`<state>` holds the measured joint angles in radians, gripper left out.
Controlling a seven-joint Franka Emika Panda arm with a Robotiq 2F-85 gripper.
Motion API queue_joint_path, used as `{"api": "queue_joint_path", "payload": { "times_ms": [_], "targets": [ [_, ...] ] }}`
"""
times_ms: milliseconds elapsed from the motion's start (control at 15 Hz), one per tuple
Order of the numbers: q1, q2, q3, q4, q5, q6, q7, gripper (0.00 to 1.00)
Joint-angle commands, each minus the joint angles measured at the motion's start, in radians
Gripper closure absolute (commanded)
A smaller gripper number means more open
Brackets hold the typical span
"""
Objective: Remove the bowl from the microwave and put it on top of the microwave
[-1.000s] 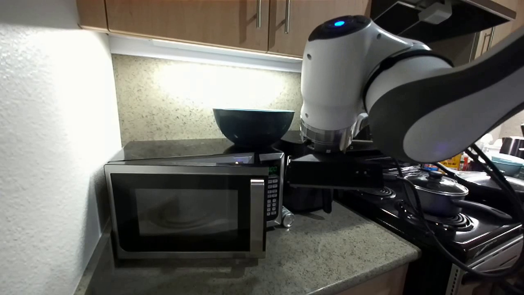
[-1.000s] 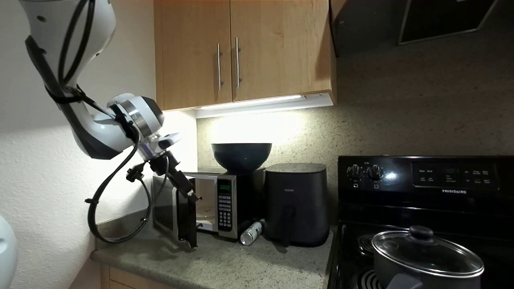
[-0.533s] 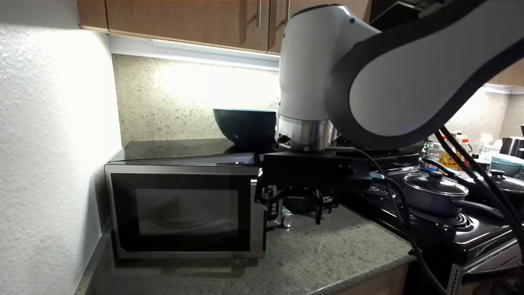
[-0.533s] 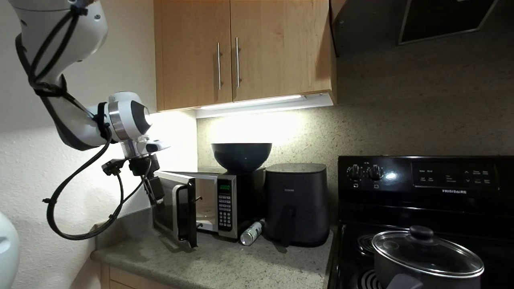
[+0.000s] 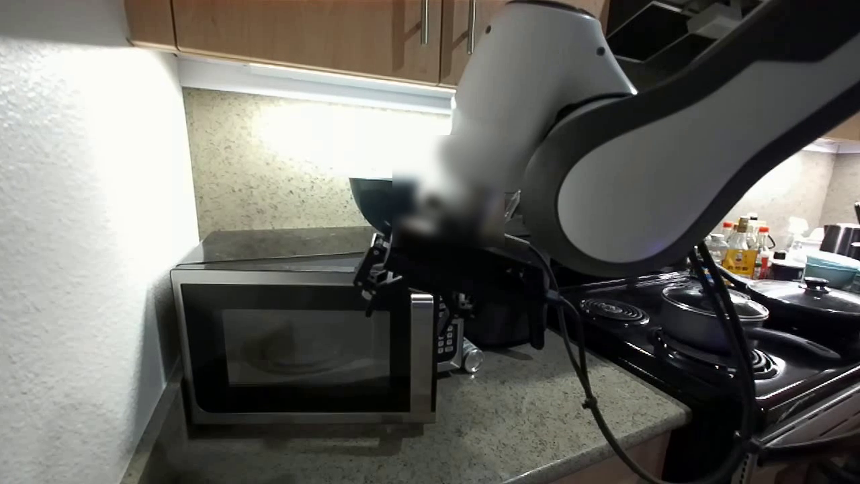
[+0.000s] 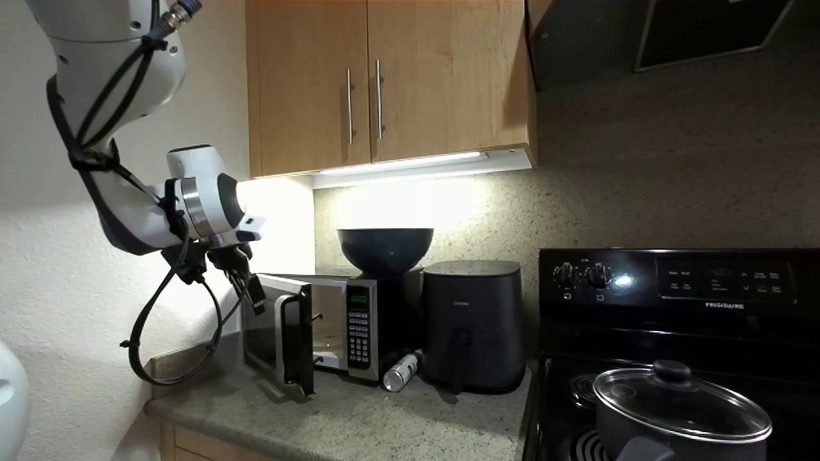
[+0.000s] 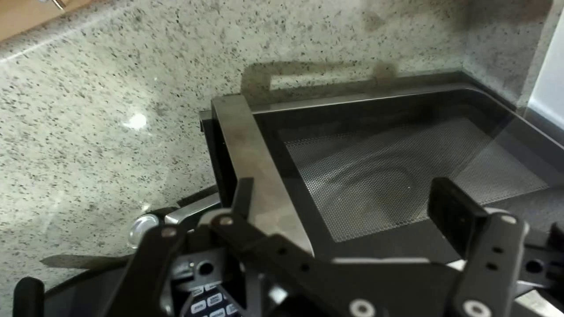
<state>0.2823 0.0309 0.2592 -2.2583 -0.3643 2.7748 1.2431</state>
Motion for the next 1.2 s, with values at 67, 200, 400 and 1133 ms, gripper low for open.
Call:
{"api": "queue_joint_path", "payload": {
  "times_ms": [67, 200, 400, 1133],
  "targets": [
    [0.000, 0.003, 0.000, 0.001, 0.001, -0.002, 0.000, 0.00],
    [-0.007, 0.008, -0.016, 0.004, -0.068, 0.031, 0.062, 0.00],
    [-0.023, 0.021, -0.055, 0.014, -0.153, 0.088, 0.156, 0.00],
    [-0.035, 0.043, -0.153, 0.045, -0.137, 0.095, 0.316, 0.00]
  ]
}}
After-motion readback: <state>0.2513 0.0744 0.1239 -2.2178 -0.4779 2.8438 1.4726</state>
